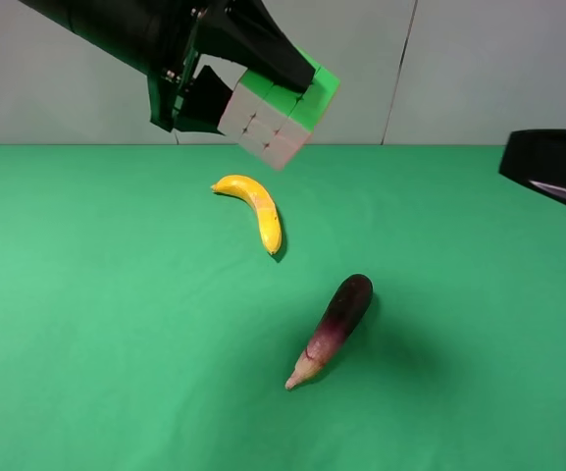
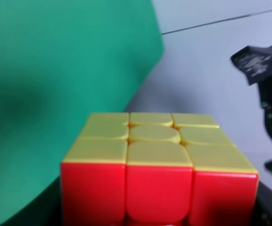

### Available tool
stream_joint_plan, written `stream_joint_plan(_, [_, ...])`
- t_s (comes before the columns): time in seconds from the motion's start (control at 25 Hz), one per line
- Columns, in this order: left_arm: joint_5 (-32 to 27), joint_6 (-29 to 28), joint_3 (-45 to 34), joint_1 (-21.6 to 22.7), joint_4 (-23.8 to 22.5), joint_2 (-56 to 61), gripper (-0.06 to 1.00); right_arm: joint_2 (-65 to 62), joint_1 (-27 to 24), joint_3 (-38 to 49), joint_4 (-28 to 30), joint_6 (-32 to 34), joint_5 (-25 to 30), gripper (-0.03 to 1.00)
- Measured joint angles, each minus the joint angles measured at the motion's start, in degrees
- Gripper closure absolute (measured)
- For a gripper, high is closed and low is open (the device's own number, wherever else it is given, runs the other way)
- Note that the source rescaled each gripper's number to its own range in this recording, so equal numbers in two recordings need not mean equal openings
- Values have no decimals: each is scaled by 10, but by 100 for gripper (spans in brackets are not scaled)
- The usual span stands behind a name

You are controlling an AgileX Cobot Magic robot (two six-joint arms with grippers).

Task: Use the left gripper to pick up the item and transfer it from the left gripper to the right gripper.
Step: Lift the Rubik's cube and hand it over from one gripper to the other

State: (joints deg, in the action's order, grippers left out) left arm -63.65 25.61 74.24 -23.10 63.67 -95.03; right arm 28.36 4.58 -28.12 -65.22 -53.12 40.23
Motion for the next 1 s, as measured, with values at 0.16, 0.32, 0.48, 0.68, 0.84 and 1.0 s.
stream_joint_plan(0.16, [-7,33,0,0,58,-16,94,30,44,0,-48,-92,-22,-3])
stream_joint_plan(0.32, [-15,69,0,0,125,-40,94,61,75,0,-90,-157,-56,-3])
stream_joint_plan(0.48, [-23,94,0,-1,177,-68,94,105,82,0,-151,-224,-65,-3])
stream_joint_plan(0.68, [-26,123,0,-21,212,-94,94,162,82,0,-240,-326,-64,-3])
stream_joint_plan(0.84, [-29,136,0,-52,221,-106,94,206,82,0,-302,-404,-48,-3])
stream_joint_plan(1.0, [-23,142,0,-74,228,-113,94,236,82,-1,-327,-470,-41,-3])
